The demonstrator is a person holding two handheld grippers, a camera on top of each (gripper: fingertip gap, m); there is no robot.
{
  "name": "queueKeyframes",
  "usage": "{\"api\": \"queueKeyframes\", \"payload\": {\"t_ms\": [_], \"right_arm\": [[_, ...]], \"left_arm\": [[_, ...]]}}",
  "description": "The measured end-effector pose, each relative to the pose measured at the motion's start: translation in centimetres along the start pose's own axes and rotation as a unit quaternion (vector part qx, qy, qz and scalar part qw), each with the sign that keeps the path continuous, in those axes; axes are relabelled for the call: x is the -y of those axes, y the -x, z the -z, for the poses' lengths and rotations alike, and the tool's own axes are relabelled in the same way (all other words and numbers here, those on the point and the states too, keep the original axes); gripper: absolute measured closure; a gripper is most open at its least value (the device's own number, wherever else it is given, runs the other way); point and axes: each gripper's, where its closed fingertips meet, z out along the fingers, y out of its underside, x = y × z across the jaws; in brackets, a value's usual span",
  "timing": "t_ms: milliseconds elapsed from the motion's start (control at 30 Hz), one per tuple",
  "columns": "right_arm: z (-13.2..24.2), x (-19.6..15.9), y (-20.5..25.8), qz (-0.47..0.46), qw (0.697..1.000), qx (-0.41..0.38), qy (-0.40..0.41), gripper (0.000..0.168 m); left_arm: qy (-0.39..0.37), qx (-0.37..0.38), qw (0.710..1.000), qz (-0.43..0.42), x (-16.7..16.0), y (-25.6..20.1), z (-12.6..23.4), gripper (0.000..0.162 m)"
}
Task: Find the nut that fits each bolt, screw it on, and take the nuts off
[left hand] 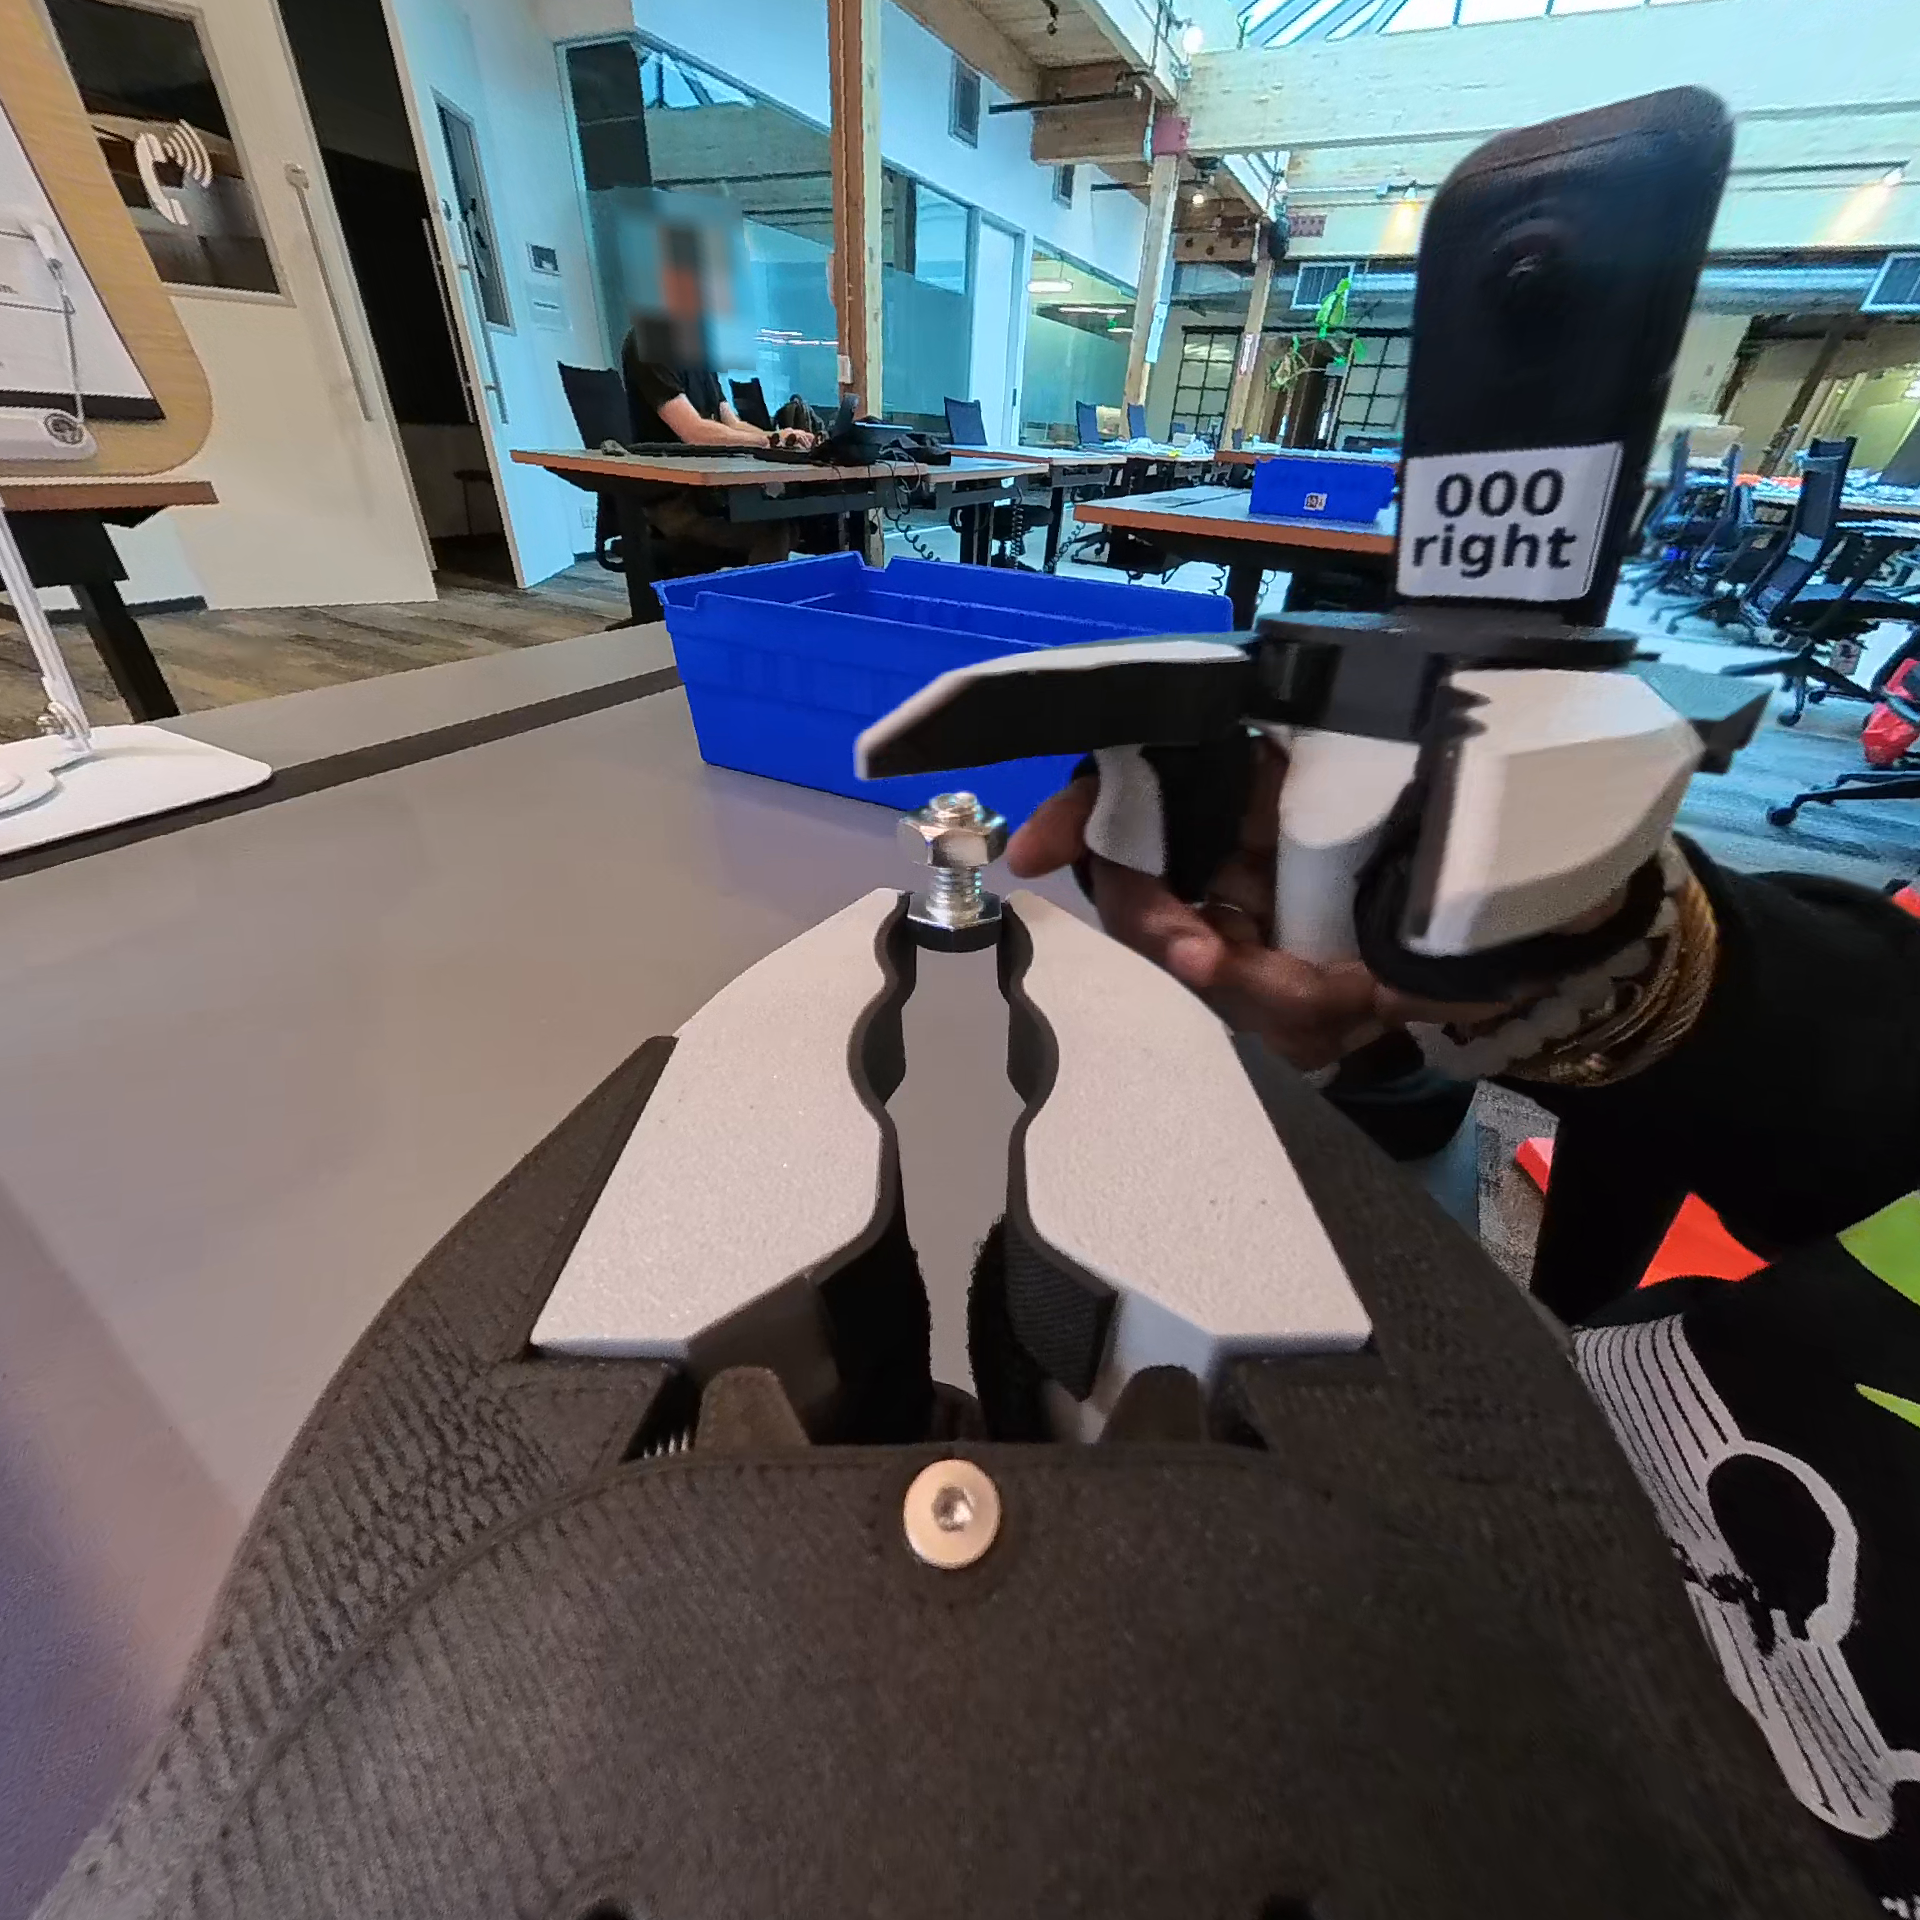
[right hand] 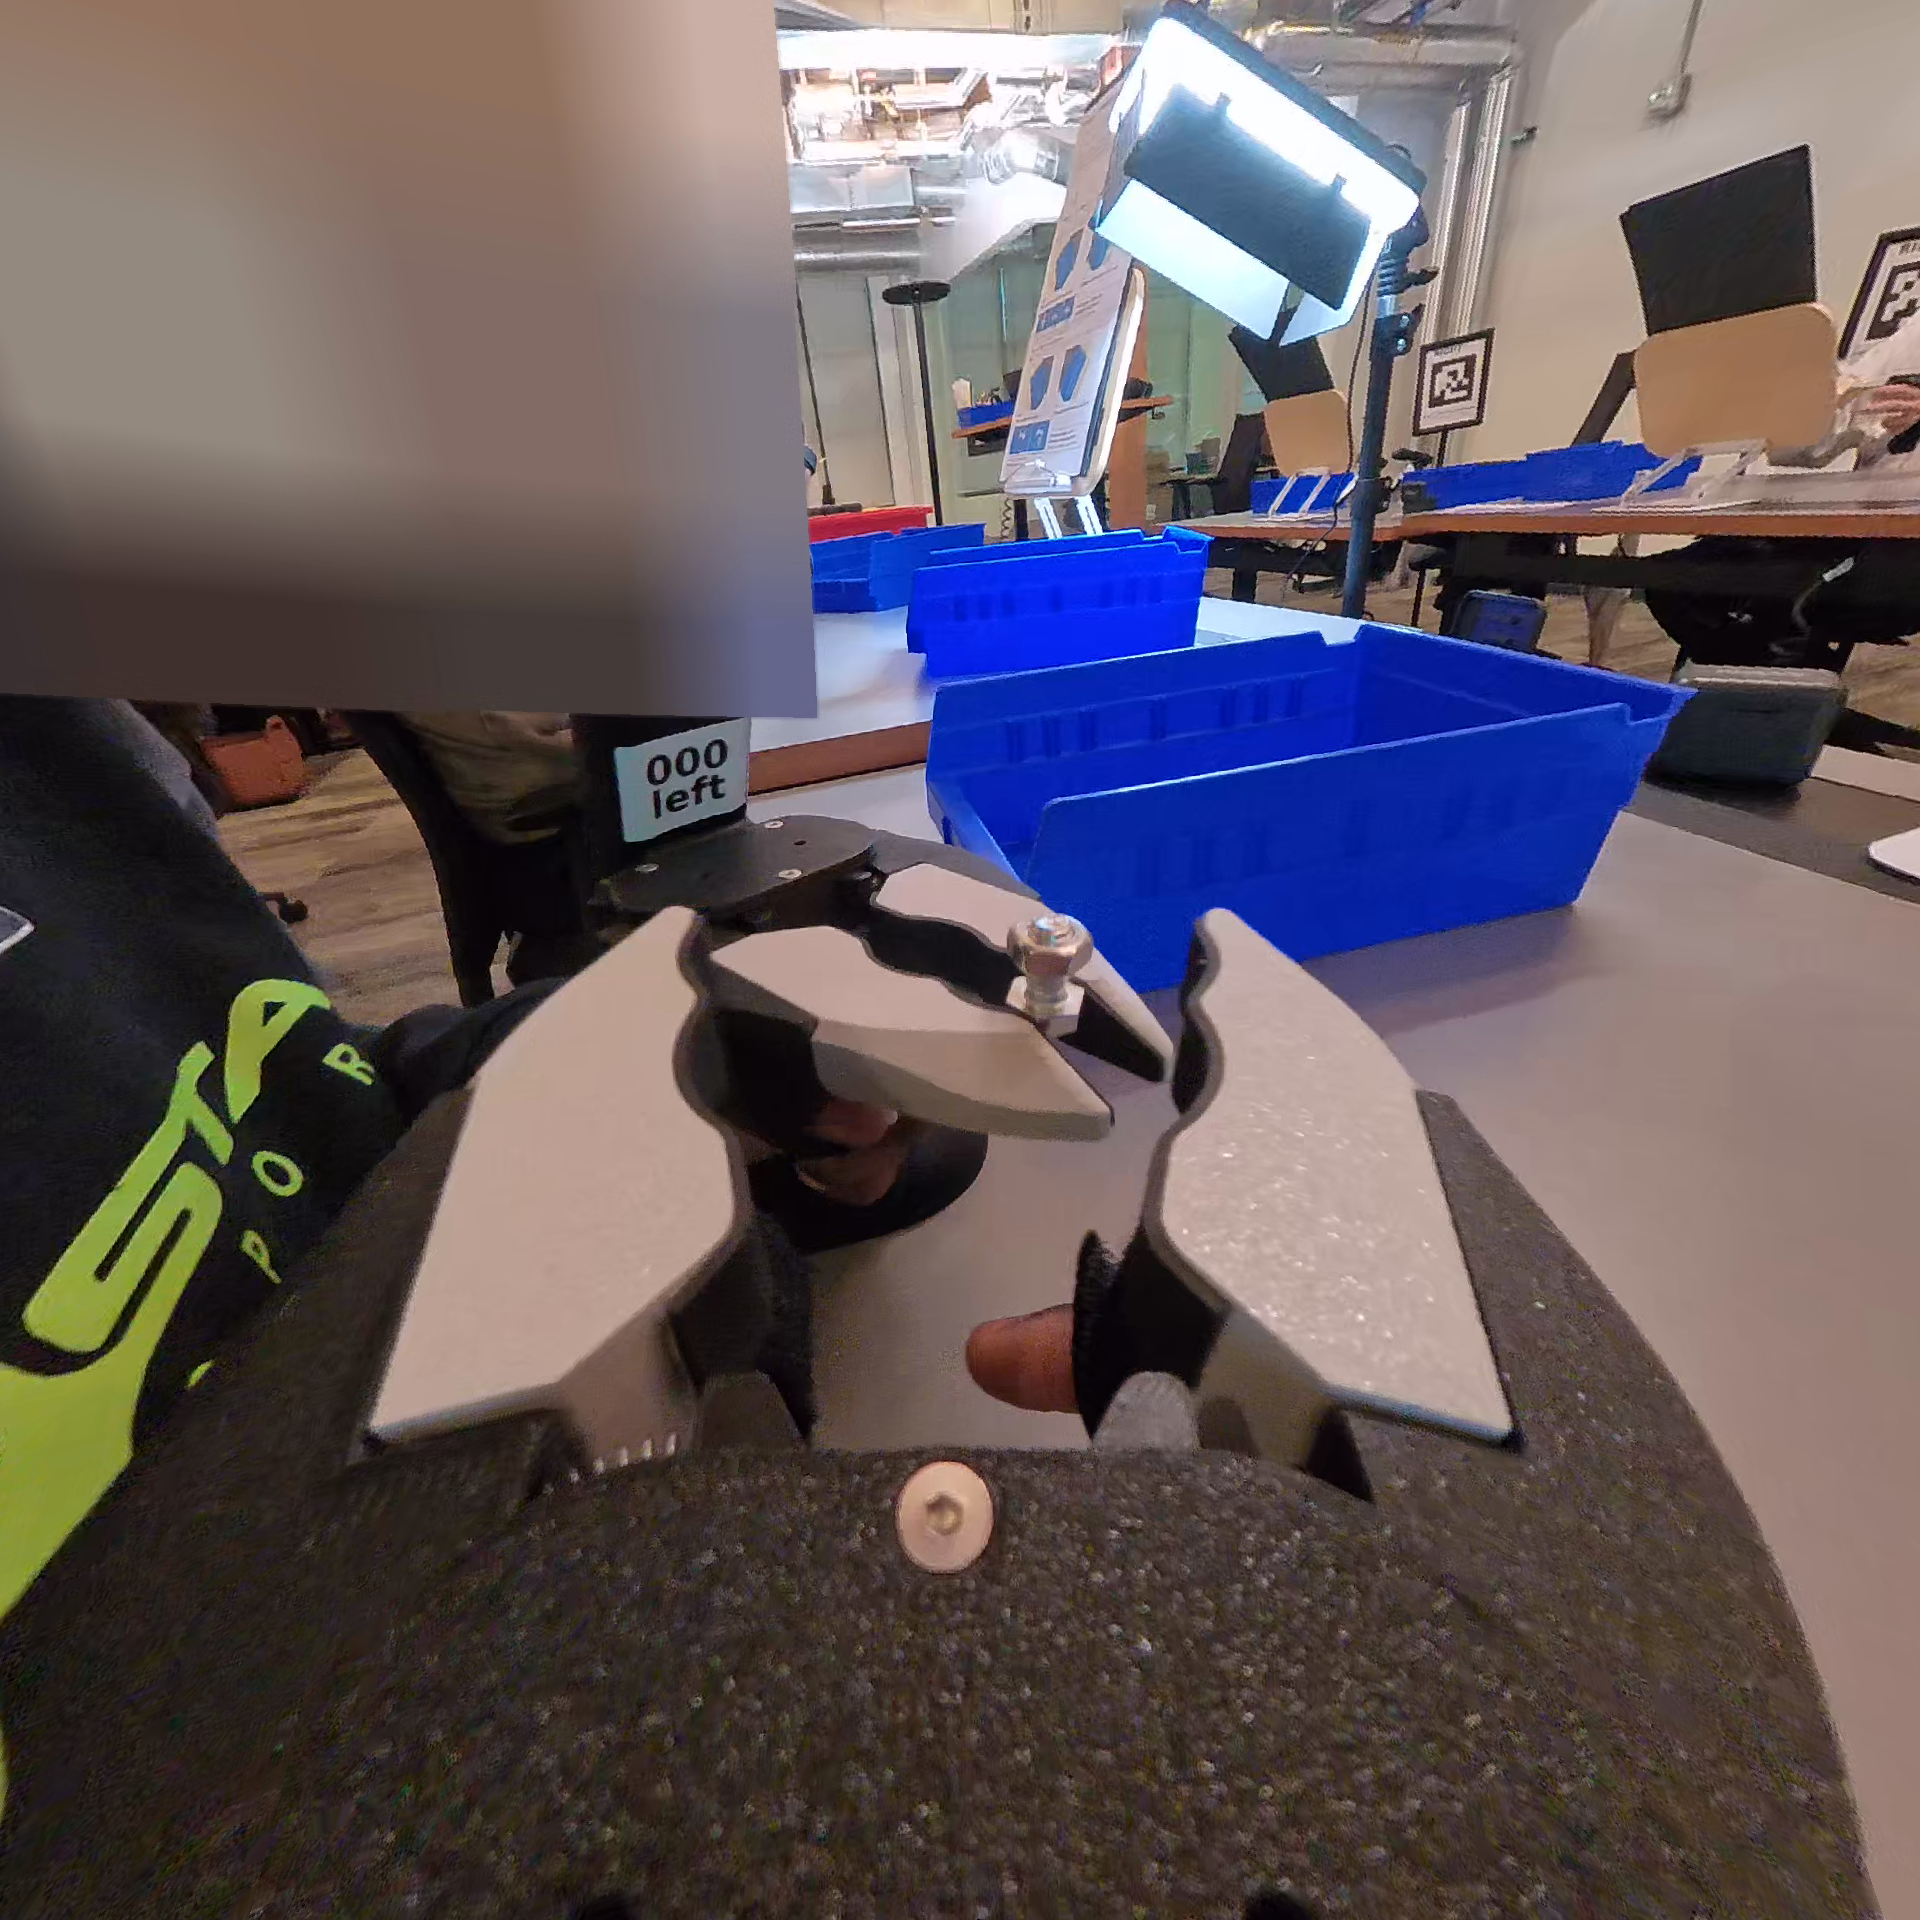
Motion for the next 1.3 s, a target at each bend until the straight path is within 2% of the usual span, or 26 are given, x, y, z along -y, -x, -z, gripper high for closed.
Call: {"api": "queueKeyframes", "payload": {"t_ms": [167,433,600,900,933,1000,1033,1100,1300], "right_arm": [[-2.1,-1.1,0.5,0.017,0.999,0.009,0.037,0.063],[-2.8,-1.7,1.5,0.042,0.997,0.017,0.055,0.067],[-2.3,-1.5,1.6,0.034,0.999,0.015,0.039,0.07],[0.0,-1.4,1.6,0.044,0.999,0.001,0.027,0.088],[0.3,-1.4,1.6,0.045,0.999,0.003,0.028,0.094],[0.8,-1.1,2.0,0.047,0.998,0.024,0.019,0.117],[1.0,-0.7,2.1,0.045,0.999,0.029,0.007,0.119],[1.2,0.0,1.5,0.039,0.999,0.014,-0.012,0.115],[-0.7,-0.3,0.5,0.031,0.999,0.0,-0.01,0.088]], "left_arm": [[0.006,0.0,1.0,-0.008,-0.2,-0.1,-0.1,0.147],[0.009,0.001,1.0,-0.012,-0.2,-0.2,-0.1,0.147],[0.005,0.002,1.0,-0.006,-0.1,0.0,-0.1,0.147],[-0.001,0.006,1.0,0.0,0.0,0.2,0.0,0.147],[-0.001,0.007,1.0,0.001,0.0,0.2,0.0,0.147],[-0.002,0.007,1.0,0.005,0.1,0.3,0.1,0.147],[-0.001,0.006,1.0,0.006,0.0,0.3,0.0,0.147],[0.001,0.006,1.0,0.001,0.0,0.2,0.0,0.147],[0.004,0.003,1.0,-0.004,-0.1,0.0,-0.1,0.147]]}}
